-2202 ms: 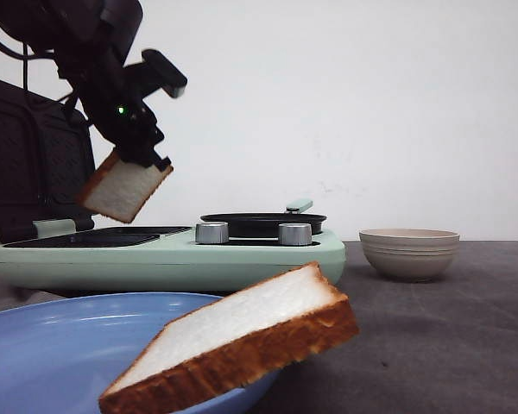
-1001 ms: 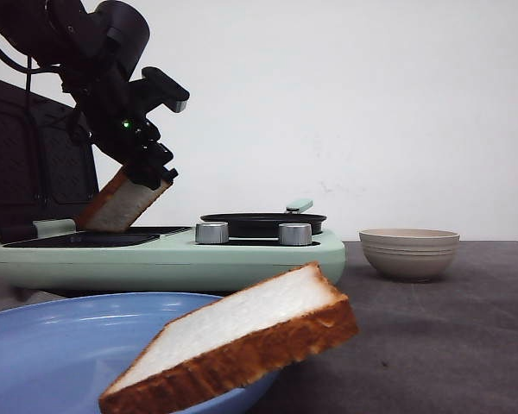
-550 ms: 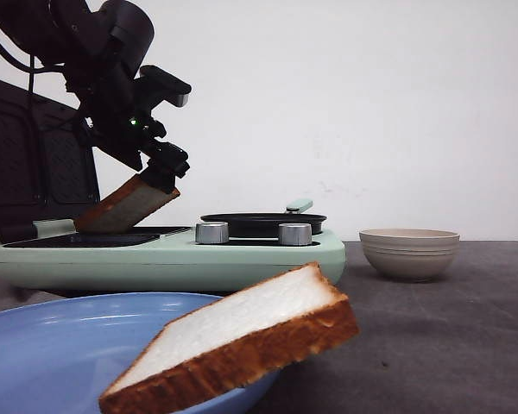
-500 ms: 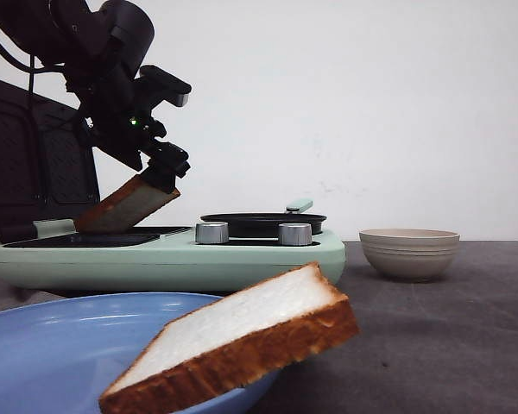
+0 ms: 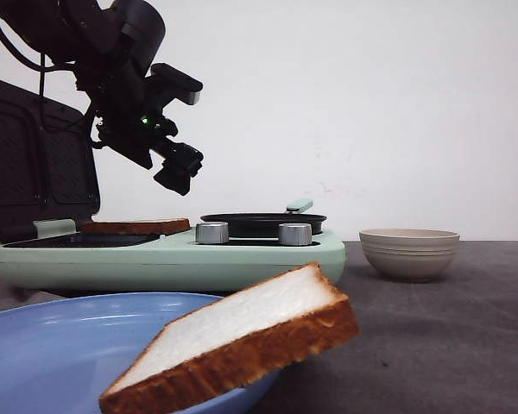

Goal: Make breakfast with bread and shrimp
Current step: 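Raise the left gripper away from the toaster, then grasp the second bread slice on the plate with the right gripper, then lift the slice and swing it over the toaster, then lower the slice onto the toaster plate beside the first and release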

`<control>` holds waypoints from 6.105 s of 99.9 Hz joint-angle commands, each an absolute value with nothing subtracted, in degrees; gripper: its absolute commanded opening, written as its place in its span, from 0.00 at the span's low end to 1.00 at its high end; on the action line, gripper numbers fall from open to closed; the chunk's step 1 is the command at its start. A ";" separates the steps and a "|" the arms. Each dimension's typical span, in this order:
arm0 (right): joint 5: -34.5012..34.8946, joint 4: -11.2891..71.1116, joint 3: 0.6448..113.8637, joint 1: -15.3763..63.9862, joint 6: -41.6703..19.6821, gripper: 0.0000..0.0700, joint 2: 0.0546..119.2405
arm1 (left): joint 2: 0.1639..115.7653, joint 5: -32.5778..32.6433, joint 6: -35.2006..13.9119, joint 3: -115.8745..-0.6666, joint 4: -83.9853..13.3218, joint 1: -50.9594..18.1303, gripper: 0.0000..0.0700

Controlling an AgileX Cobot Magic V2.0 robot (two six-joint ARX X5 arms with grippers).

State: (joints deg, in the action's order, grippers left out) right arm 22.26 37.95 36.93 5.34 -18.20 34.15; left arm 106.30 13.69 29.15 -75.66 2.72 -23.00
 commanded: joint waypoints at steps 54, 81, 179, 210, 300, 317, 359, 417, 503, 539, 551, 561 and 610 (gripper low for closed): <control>22.52 37.34 37.98 5.48 -17.52 0.00 34.35 | 88.47 9.96 6.66 -86.72 -16.27 -21.34 0.68; 22.98 37.85 37.98 5.48 -17.56 0.00 34.35 | 74.87 3.70 -0.56 -86.67 -26.94 -14.63 0.68; 41.45 28.95 26.28 15.07 -27.57 0.10 46.76 | 33.80 -15.20 -8.73 -42.15 -23.62 3.31 0.67; 44.73 12.45 22.41 27.20 -35.81 0.29 59.35 | 27.99 -15.29 -8.47 -39.64 -28.97 2.96 0.67; 41.52 -7.66 22.41 41.89 -46.09 0.42 74.19 | 26.85 -15.29 -8.67 -39.64 -29.21 2.04 0.67; 40.60 -7.62 22.41 41.87 -46.09 0.17 74.19 | 26.85 -15.29 -8.67 -39.64 -29.21 1.83 0.67; 40.58 -11.46 22.55 41.87 -47.42 0.00 73.95 | 26.85 -15.27 -8.67 -39.64 -29.21 1.08 0.67; 40.18 -20.64 32.18 41.87 -55.09 0.00 72.86 | 26.85 -15.25 -8.67 -39.64 -29.15 0.71 0.67; 35.79 0.05 83.88 41.39 -43.86 0.00 110.10 | 26.85 -15.22 -8.69 -39.64 -29.10 -0.12 0.67; 35.38 -1.37 90.41 41.45 -47.66 0.00 121.60 | 26.85 -15.05 -8.69 -39.64 -28.82 -0.14 0.67; 35.09 -1.61 90.43 41.45 -48.01 0.00 122.28 | 26.85 -15.03 -8.69 -39.64 -28.75 -0.12 0.67; 34.44 -1.69 90.43 41.74 -48.03 0.00 122.63 | 26.85 -15.03 -8.69 -39.64 -28.75 -0.14 0.67; 34.87 -2.02 90.43 43.20 -48.71 0.00 122.65 | 26.85 -15.03 -8.71 -39.64 -28.75 -0.12 0.67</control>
